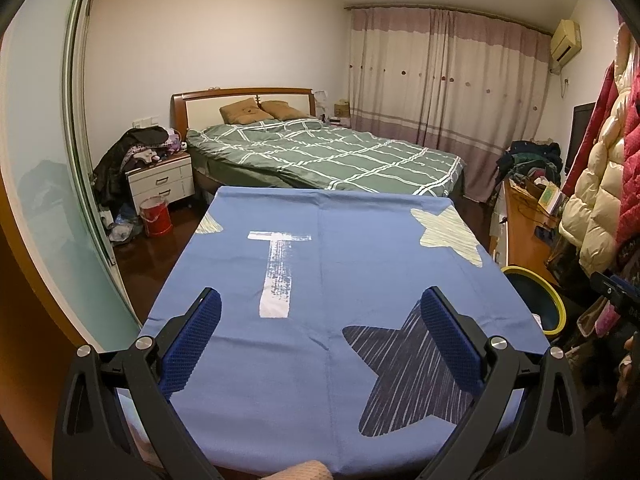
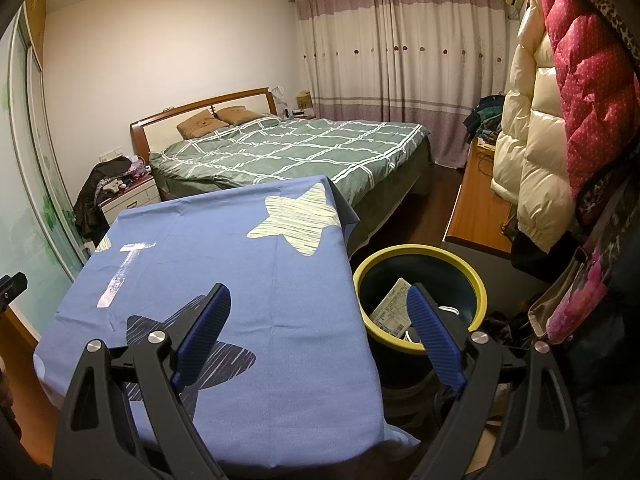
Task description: Collect trash
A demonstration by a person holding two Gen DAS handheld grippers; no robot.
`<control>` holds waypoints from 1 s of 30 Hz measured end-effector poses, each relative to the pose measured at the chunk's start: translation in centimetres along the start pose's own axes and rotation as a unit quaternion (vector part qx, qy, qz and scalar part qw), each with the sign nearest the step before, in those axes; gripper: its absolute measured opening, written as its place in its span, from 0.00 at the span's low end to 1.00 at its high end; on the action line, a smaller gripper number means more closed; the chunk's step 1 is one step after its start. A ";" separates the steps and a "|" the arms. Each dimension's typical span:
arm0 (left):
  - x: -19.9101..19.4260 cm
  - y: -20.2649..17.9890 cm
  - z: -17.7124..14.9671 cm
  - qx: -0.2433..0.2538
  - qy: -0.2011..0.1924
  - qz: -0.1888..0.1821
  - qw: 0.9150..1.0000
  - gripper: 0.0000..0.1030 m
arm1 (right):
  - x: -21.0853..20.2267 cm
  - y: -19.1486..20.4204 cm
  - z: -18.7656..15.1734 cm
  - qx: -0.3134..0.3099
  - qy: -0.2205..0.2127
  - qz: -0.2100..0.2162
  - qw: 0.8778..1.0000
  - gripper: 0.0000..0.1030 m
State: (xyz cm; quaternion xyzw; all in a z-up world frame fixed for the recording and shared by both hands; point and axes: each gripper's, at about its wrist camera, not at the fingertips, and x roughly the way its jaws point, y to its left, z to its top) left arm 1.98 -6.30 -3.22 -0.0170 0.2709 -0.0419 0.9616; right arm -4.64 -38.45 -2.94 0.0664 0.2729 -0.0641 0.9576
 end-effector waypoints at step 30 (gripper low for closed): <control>0.6 -0.3 -0.2 0.003 0.007 -0.007 1.000 0.95 | 0.2 0.6 -0.4 -0.001 0.002 0.003 1.000 0.83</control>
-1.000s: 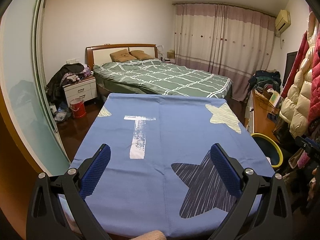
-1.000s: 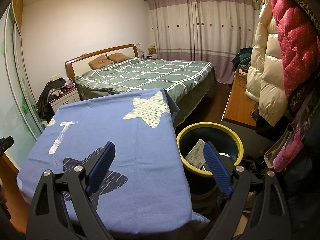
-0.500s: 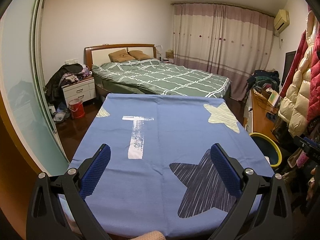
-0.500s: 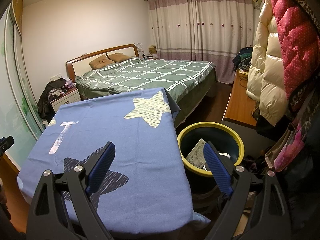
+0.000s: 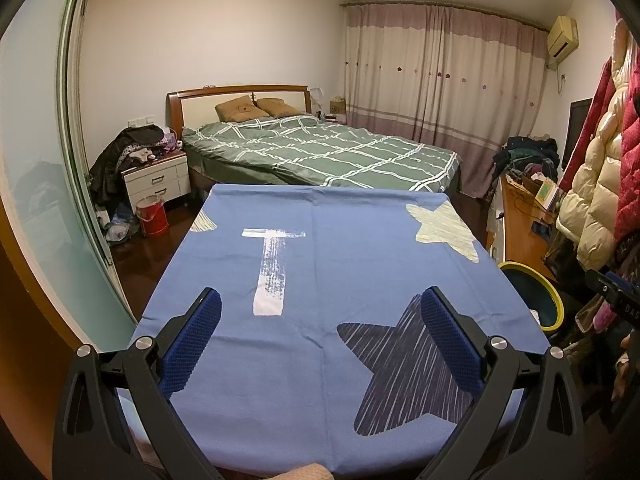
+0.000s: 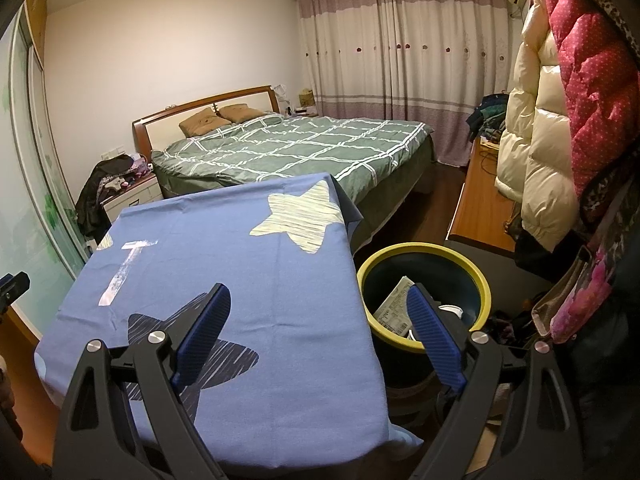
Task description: Collect trash
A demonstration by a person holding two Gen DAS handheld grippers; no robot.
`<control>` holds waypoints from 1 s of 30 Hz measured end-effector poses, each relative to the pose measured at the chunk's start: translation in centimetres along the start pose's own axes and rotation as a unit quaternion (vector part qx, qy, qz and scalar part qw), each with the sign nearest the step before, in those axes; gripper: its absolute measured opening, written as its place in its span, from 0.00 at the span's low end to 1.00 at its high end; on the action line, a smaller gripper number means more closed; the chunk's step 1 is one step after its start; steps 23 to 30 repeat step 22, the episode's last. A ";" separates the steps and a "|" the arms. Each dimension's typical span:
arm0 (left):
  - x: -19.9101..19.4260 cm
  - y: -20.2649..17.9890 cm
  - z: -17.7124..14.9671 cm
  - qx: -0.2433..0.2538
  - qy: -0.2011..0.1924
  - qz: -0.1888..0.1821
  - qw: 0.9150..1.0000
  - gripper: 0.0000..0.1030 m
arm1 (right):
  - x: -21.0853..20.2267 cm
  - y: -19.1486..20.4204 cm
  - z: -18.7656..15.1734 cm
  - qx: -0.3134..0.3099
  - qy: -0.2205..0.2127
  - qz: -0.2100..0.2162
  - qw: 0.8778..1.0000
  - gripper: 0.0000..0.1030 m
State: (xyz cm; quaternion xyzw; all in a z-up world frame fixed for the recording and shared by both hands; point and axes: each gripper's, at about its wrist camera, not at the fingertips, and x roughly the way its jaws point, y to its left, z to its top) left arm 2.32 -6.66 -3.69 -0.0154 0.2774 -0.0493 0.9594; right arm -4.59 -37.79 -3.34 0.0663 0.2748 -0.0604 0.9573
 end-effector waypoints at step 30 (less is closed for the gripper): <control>12.0 3.4 0.9 -0.016 0.071 0.031 0.997 0.95 | 7.8 2.4 2.5 -0.039 0.051 0.036 0.997 0.86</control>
